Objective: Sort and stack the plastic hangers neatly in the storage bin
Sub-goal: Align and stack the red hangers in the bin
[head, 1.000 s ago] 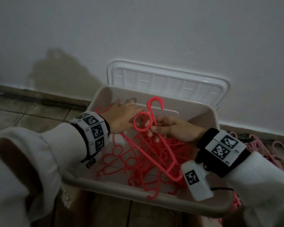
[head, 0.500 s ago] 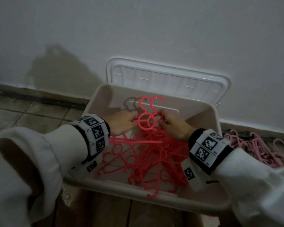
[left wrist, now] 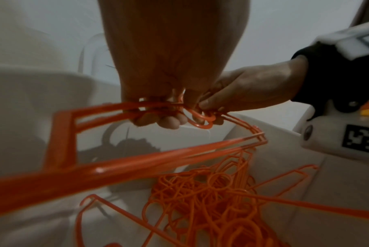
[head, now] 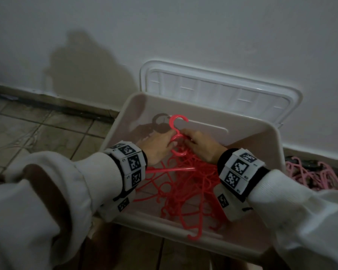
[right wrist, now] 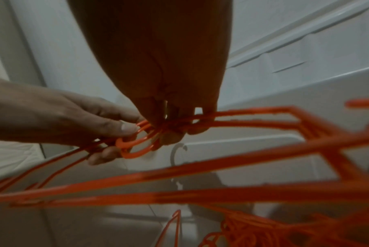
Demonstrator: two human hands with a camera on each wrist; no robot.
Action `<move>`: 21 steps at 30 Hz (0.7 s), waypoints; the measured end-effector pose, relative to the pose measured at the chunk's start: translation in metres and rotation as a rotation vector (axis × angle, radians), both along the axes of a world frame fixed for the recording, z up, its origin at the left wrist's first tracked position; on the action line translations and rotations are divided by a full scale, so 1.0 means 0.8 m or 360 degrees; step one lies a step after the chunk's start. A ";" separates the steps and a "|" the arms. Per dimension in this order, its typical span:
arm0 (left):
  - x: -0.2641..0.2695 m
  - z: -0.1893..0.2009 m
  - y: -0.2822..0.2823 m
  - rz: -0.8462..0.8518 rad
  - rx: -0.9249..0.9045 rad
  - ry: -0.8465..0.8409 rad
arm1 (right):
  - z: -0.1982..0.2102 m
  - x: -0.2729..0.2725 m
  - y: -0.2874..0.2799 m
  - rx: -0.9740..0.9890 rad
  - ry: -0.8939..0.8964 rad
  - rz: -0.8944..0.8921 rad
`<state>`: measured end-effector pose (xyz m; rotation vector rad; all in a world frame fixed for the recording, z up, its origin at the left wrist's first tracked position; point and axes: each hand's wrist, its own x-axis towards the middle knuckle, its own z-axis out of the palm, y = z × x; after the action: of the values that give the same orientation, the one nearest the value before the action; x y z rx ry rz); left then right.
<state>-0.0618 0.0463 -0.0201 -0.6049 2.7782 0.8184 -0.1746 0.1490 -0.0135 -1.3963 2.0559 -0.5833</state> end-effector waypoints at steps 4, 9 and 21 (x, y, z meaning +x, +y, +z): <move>0.003 -0.002 -0.003 0.0115 0.0010 -0.0021 | -0.007 -0.006 -0.002 0.0082 -0.0019 0.0037; 0.008 -0.003 -0.014 0.0190 -0.0148 -0.0158 | -0.017 -0.028 0.014 0.0571 0.0650 0.0145; 0.005 0.006 -0.011 0.0264 -0.0208 -0.0282 | -0.028 0.001 0.038 0.0842 0.0211 0.0762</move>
<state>-0.0576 0.0372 -0.0157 -0.8949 2.6603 0.5833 -0.1738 0.1791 -0.0360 -1.5346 1.6973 0.2442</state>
